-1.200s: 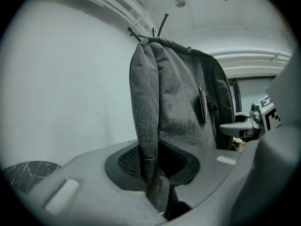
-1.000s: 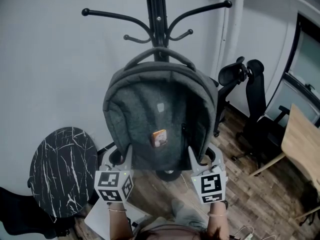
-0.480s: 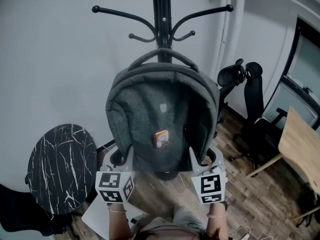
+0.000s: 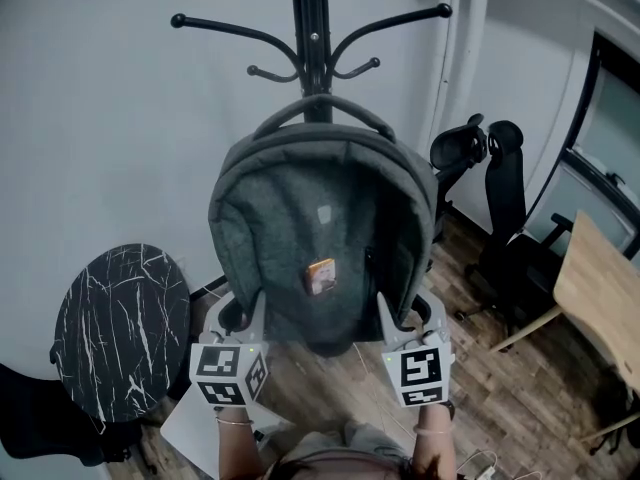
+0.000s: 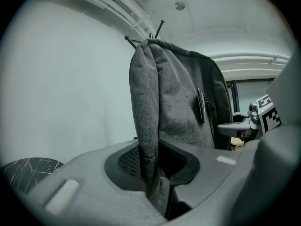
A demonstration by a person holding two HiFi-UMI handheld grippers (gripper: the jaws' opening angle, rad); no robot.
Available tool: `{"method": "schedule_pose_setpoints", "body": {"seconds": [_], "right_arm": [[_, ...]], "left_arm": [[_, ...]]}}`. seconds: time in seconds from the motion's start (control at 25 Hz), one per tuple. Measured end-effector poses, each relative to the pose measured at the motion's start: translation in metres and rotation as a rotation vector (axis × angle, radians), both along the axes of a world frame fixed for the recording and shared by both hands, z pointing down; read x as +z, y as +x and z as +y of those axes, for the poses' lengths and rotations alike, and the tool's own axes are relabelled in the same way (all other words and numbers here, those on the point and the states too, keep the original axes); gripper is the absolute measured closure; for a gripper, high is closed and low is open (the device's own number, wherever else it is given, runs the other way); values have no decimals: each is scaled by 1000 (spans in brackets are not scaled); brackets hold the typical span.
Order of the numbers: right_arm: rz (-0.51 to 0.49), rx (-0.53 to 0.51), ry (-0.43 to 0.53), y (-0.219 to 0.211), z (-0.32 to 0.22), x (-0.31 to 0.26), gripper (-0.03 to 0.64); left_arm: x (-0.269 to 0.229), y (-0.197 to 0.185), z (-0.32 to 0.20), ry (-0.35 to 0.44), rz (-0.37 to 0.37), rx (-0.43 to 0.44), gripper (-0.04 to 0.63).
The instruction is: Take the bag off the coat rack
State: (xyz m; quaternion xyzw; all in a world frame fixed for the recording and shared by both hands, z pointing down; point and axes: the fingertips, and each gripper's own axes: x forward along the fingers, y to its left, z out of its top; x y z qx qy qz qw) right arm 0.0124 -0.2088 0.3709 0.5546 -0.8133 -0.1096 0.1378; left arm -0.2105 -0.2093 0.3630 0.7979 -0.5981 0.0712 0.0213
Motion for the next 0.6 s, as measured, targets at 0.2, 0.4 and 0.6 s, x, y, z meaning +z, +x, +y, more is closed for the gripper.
{"method": "schedule_pose_setpoints", "body": {"seconds": [0.2, 0.4, 0.6], "right_arm": [[2, -12, 0, 17, 4, -1, 482], [1, -33, 4, 31, 8, -4, 482], [1, -56, 9, 43, 14, -6, 482]], "left_arm": [[-2, 17, 7, -2, -2, -13, 514], [-4, 31, 16, 4, -3, -31, 514], [-7, 43, 27, 6, -4, -50, 514]]}}
